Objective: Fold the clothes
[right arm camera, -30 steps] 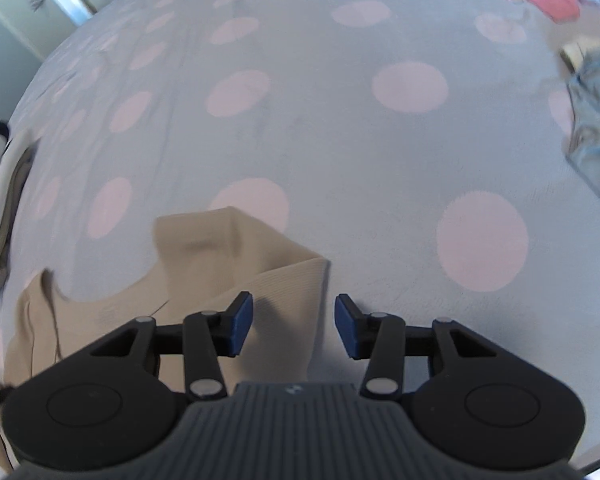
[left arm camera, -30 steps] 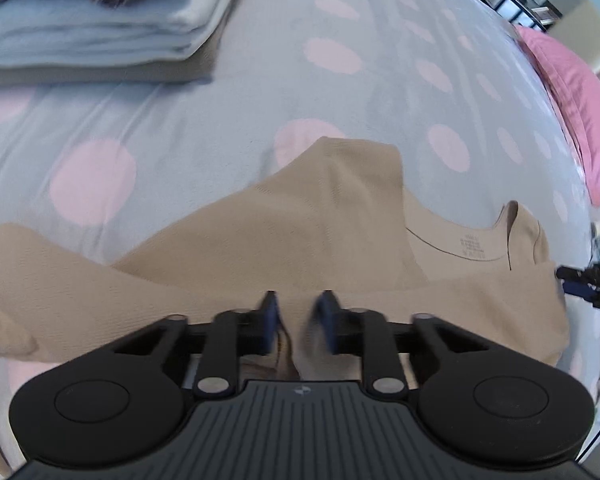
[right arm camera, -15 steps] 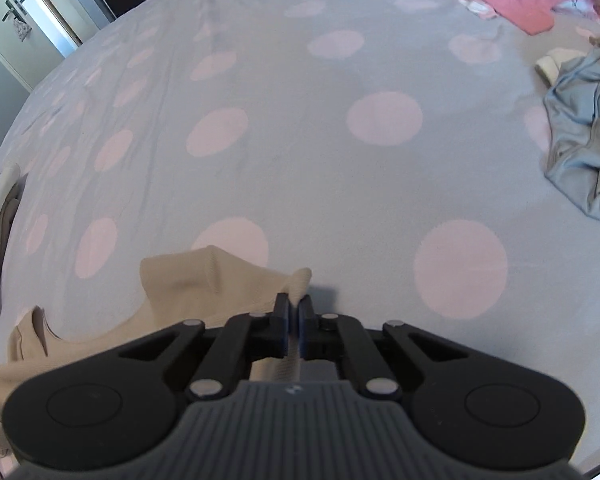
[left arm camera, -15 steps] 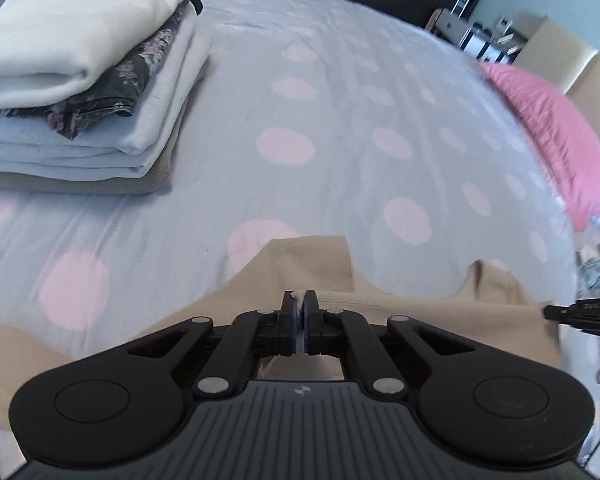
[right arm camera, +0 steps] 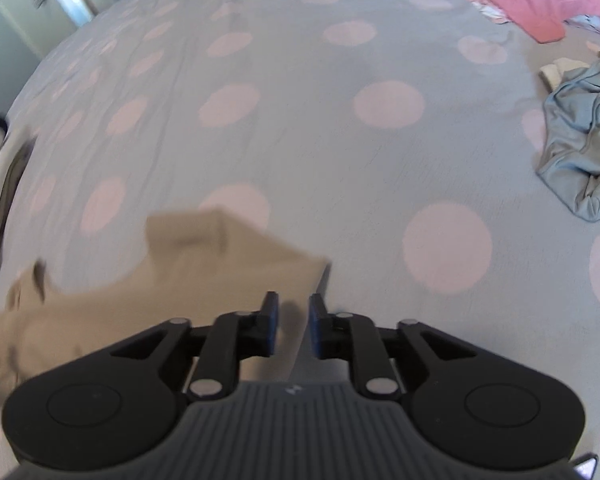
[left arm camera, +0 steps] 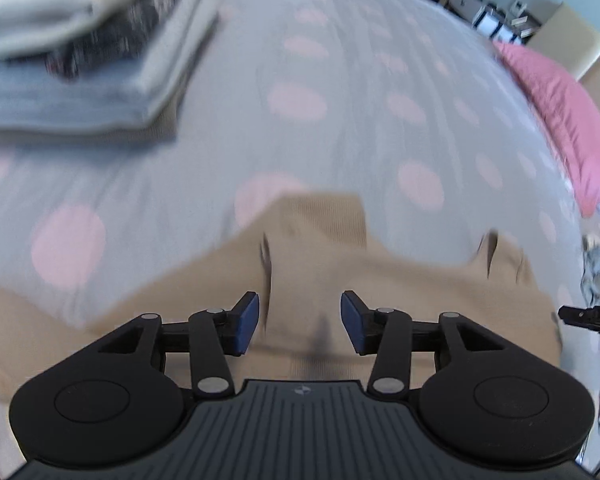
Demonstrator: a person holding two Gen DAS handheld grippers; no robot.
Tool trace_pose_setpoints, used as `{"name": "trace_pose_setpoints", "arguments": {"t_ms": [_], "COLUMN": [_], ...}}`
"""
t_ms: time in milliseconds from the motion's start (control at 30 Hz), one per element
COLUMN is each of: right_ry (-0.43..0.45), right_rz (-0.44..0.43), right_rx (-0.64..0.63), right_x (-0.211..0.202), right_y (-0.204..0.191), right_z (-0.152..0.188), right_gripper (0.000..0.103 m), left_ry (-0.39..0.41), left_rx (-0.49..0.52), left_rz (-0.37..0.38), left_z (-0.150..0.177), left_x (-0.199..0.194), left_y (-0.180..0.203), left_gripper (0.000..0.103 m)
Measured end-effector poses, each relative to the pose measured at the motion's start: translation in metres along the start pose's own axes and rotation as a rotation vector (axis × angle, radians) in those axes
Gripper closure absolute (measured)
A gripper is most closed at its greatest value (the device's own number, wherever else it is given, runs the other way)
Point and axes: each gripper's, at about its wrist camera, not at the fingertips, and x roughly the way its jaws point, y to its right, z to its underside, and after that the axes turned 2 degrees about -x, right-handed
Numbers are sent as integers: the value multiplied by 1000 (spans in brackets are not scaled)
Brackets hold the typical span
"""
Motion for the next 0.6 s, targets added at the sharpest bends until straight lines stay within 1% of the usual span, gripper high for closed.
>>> {"name": "trace_pose_setpoints", "arguments": {"t_ms": [33,67,100,167,300,333,367,500,600], "right_ry": [-13,-25,-38,-60,-109,-120,-126,-108,-126], "right_rz": [-4,-11,-25,-58,-119,-117,-107,-54,-43], "right_rx": [-17,-27,-25,-5,41,41,37,50,52], "right_x": [-2,-3,-5,-8,-5,-2,1,2,5], "right_y": [-3,-4,-4,0,5,5,4,10,15], "right_z": [6,11,15,23,36,39,41,42,42], "right_gripper": [69,69,69,69,69,72,91,94,95], "left_ry": [-8,-17,-25,-23,-14,-12,-11,-33,-58], "left_rx": [3,5,8,16,32,35,39,24,41], "left_rz": [1,2,3,11,14,12,10,-6,-64], "left_z": [2,4,6,7,9,10,11,8,9], "left_x": [2,4,6,4,-2,-3,-5,-8,-2], "left_y": [0,-1,-1,-1,2,3,3,-3,-7], "left_gripper": [70,82,99,99,103,103,103,103,103]}}
